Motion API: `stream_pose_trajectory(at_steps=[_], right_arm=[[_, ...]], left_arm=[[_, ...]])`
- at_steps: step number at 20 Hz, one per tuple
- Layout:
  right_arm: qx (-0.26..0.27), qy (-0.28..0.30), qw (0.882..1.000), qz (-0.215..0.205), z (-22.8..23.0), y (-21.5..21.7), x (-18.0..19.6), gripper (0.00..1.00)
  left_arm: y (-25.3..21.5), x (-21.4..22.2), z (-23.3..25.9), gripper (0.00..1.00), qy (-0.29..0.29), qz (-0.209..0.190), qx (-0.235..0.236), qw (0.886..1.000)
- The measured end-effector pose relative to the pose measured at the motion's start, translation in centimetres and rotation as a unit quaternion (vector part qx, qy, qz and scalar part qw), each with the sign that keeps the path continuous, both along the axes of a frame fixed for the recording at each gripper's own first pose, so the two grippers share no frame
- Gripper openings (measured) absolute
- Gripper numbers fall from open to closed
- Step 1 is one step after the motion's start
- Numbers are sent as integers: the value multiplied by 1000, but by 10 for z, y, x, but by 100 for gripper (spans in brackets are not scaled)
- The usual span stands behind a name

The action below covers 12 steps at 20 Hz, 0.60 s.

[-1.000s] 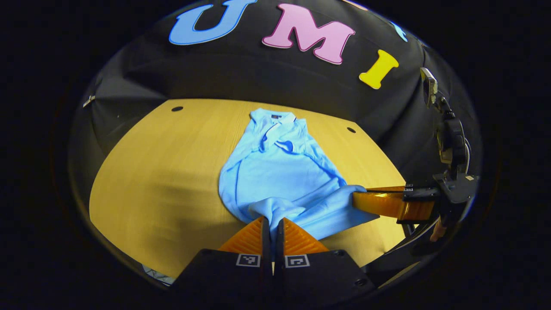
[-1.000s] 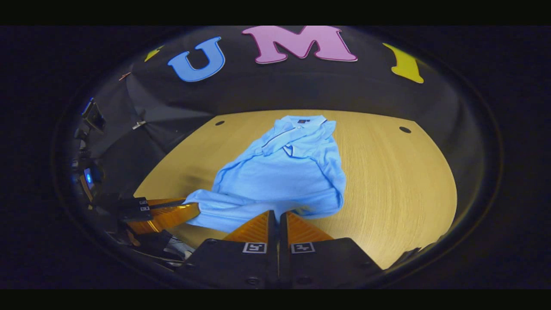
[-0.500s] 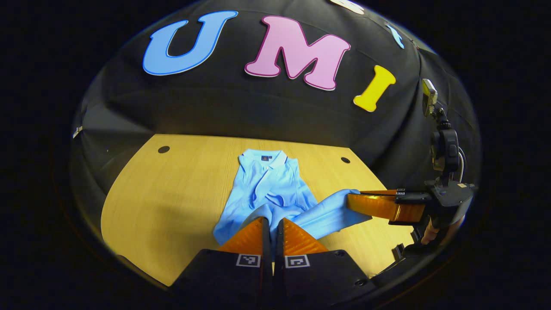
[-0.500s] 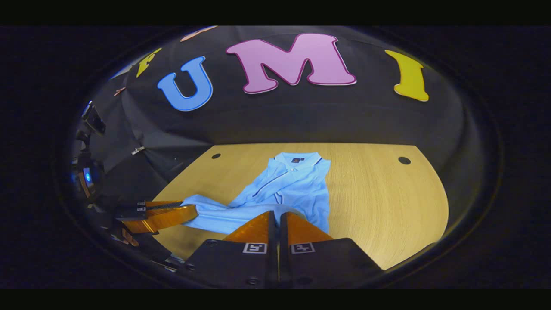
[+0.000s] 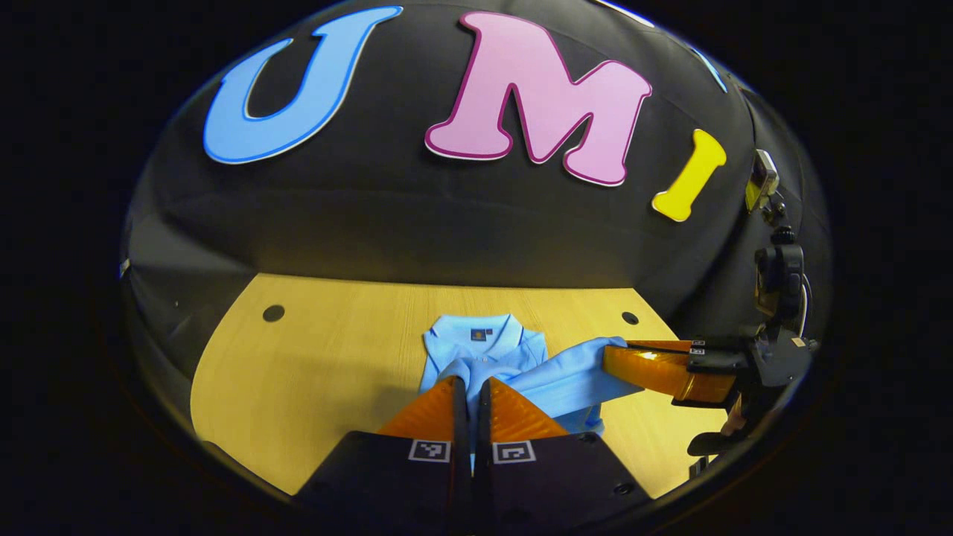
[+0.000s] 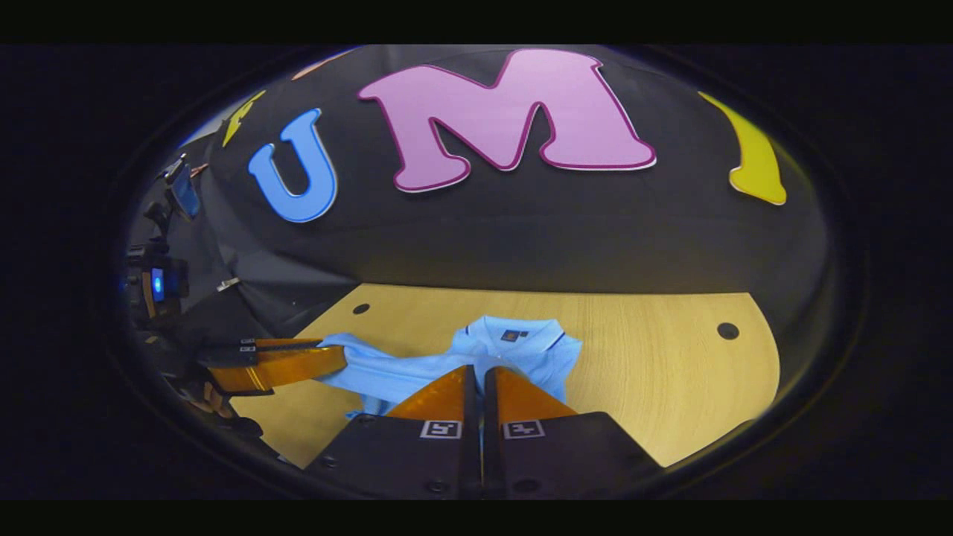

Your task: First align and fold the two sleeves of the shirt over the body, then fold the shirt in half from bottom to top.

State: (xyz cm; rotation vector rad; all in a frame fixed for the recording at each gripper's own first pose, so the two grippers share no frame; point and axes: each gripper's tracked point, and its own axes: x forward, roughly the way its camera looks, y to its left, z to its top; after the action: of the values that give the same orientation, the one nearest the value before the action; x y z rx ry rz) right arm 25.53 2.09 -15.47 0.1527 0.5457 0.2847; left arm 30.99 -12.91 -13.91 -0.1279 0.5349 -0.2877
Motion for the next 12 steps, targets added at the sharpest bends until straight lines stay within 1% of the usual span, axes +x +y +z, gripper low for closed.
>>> stream_pose_trajectory(at_steps=[2,4,5,6,7,8,9,10,11,12], right_arm=[[8,-1,1000,-10,-11,-8,38,6],[9,-3,1000,-19,-24,-13,73,6],[7,-3,1000,-24,-32,-17,89,11],[10,-1,1000,-26,-40,-18,101,11],[11,4,999,-32,-50,-20,111,5],[12,7,999,-38,-60,-22,120,11],[10,12,999,-46,-71,-25,128,5],[9,19,998,-53,-83,-28,133,5],[5,31,998,-60,-96,-29,136,5],[0,41,997,-63,-110,-28,138,5]], left_arm=[[-3,35,-5,6,-3,2,0,1000],[-4,68,-17,6,6,7,-10,1000],[-5,84,-26,6,10,8,-16,1000],[-5,100,-36,6,13,11,-18,1000],[-6,114,-45,6,12,12,-19,1000],[-8,126,-55,6,13,12,-18,1000],[-10,136,-67,6,15,11,-19,1000],[-11,143,-81,6,21,12,-18,1000],[-12,149,-93,11,26,15,-20,999],[-12,154,-106,6,32,20,-18,999]])
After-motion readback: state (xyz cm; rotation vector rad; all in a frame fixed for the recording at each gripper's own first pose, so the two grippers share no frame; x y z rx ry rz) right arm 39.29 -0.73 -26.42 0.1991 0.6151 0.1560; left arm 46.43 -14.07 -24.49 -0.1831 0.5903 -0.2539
